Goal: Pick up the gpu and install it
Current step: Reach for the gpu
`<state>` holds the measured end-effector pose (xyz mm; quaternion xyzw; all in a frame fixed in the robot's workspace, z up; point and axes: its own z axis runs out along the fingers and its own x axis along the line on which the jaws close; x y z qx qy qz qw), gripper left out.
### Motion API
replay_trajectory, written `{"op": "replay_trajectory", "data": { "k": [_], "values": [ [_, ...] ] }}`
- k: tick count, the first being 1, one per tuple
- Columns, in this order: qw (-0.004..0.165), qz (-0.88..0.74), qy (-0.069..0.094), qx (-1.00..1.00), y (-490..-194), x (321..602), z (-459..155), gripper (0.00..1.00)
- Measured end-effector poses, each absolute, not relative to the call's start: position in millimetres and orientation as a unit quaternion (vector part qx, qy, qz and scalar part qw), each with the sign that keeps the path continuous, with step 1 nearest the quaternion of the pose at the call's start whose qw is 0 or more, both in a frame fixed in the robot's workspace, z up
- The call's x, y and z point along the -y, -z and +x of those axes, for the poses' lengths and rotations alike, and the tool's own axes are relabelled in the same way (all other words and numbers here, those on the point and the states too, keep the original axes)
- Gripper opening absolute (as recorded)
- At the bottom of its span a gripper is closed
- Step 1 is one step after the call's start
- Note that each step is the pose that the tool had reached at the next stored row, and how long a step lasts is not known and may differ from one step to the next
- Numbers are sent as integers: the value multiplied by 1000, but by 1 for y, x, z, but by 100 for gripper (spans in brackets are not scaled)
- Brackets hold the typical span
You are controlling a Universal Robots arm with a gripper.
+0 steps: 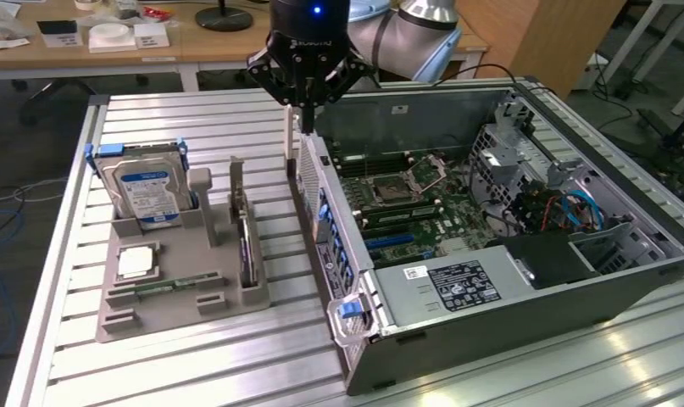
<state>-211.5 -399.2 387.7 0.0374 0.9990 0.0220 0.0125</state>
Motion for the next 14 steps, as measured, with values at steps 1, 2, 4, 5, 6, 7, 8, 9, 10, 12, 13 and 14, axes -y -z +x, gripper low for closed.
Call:
{"op": "replay_trajectory", "data": {
  "k": [1, 2, 4, 5, 6, 7, 8, 9, 10, 12, 13, 14],
  "values": [
    [12, 37, -22, -999, -388, 399, -213, 11],
    [12, 37, -22, -999, -388, 399, -215, 11],
    [12, 37, -22, -999, -388, 399, -218, 11],
    [12, 37, -22, -999, -388, 399, -219, 11],
    [12, 37, -22, -999, -388, 399, -221, 11],
    [12, 37, -22, -999, -388, 399, -223, 11],
    [12, 37, -22, -999, -388, 399, -224, 11],
    [12, 37, -22, -999, -388, 399, -226, 11],
    [12, 37, -22, -999, -388, 399, -227, 11],
    [12, 37, -22, -999, -388, 399, -231, 11],
    [12, 37, -22, -999, -388, 399, -232, 11],
    [12, 37, -22, -999, -388, 399, -233, 11]
  ]
}}
